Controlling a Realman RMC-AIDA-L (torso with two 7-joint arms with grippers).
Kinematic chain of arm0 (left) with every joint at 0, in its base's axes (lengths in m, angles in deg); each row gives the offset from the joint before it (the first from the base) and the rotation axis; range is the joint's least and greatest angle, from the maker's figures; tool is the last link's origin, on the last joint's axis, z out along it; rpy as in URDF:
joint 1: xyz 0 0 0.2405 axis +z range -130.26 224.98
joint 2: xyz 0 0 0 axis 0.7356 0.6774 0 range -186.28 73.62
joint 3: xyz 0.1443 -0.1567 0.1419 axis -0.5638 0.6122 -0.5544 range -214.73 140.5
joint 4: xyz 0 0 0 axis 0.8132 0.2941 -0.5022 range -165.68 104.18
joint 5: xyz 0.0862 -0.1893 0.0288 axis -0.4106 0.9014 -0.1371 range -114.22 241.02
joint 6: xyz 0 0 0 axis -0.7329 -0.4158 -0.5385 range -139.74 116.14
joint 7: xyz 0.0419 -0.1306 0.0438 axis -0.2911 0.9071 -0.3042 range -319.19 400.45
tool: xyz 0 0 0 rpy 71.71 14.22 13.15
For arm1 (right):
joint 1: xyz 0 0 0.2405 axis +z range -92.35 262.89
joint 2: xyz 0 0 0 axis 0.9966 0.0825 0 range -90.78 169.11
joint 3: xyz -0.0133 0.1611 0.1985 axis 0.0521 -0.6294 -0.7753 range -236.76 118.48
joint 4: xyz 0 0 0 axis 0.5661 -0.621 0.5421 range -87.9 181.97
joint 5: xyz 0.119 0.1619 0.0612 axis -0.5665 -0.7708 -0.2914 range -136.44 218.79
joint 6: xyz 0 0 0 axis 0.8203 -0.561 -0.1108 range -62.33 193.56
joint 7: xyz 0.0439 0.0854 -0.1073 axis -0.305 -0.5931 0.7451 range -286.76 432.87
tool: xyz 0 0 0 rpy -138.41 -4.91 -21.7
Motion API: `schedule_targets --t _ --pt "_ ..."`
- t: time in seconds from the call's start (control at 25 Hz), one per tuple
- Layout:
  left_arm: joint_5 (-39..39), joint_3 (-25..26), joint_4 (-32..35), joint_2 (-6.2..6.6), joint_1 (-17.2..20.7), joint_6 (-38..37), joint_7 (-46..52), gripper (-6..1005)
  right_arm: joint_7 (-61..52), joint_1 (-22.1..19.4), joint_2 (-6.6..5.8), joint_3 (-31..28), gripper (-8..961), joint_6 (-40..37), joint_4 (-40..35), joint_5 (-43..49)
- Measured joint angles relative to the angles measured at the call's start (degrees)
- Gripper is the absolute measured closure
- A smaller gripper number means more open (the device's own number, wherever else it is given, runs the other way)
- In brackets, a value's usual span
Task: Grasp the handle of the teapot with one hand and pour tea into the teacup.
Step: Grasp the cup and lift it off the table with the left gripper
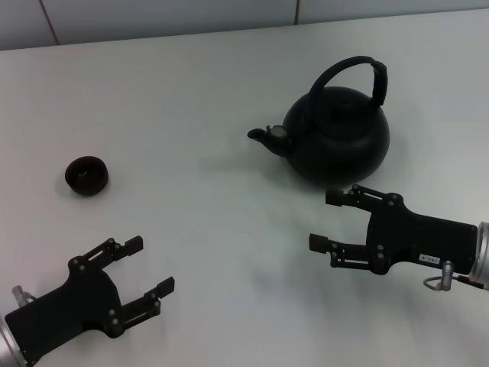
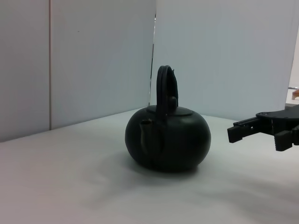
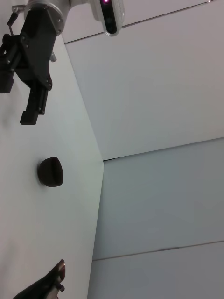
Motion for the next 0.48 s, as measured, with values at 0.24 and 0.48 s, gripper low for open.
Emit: schedule_targets --t 0.24,0.48 --pt "-0.2 0.0 0.1 -0.21 0.0 0.6 0.0 214 0.0 0.0 0.0 0.0 115 0.0 0.0 0.0" --pt "0.1 2.6 3.1 -0.72 1.9 0.6 -0.6 212 0.0 0.0 0.0 0.0 115 0.0 0.0 0.0"
